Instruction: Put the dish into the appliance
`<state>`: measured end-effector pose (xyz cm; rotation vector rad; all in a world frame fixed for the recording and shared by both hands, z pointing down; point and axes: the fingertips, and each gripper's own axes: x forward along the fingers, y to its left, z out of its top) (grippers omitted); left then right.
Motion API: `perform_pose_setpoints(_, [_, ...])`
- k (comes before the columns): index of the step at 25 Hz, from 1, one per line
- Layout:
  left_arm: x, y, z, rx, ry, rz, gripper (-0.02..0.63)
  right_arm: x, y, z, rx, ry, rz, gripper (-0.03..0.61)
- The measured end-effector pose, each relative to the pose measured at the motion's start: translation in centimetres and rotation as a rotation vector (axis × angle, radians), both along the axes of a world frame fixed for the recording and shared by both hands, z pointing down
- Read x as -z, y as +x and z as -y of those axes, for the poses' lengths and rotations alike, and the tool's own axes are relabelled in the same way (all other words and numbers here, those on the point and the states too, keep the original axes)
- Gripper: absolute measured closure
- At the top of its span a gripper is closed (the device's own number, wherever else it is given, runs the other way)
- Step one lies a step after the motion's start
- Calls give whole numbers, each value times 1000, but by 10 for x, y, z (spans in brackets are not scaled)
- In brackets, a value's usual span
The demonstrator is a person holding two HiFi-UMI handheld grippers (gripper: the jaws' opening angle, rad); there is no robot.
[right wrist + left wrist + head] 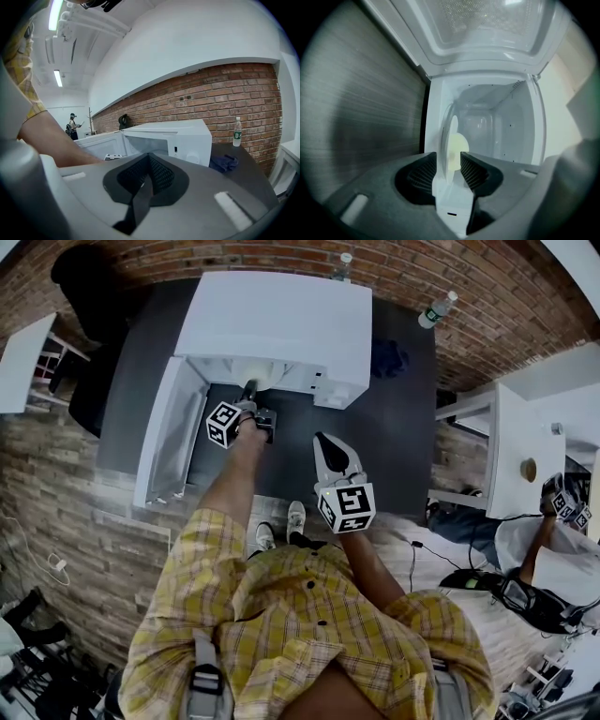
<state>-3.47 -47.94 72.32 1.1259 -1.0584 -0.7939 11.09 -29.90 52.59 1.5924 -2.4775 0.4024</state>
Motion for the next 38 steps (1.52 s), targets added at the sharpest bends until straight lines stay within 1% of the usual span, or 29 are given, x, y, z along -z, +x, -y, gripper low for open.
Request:
perform_pose_setpoints(5, [7,-7,-12,-32,21,34,459,2,-8,-1,14,6,16,574])
perform_pose_setpoints(8, [15,-9,-23,-49,39,36,462,4,-12,-2,12,8,26,574])
perform_pose_setpoints(11, [28,-8,-35,-67,70,29,488,4,-15,-4,5,8,30,574])
perform_pose_setpoints(17, [60,-5,-66,-139,176,38,577,12,-29,-12,13,23,37,574])
perform_pose_setpoints(21, [80,-7,-83,-163,221,42,612,17,-37,-19,14,35,51,574])
perform_pose_setpoints(25, [98,-8,-99,-177,259,33,614,21,-44,-26,16,46,63,574])
perform_pose_setpoints(32, [125,-11,-130,-212,296,38,615,30,-59,-42,17,59,66,574])
perform_pose_setpoints(35, [137,-11,-146,-236,324,61,615,31,-64,-48,11,56,67,574])
perform_pose_setpoints(38, [154,-9,-157,-260,372,91,615,32,-67,-51,15,51,67,574])
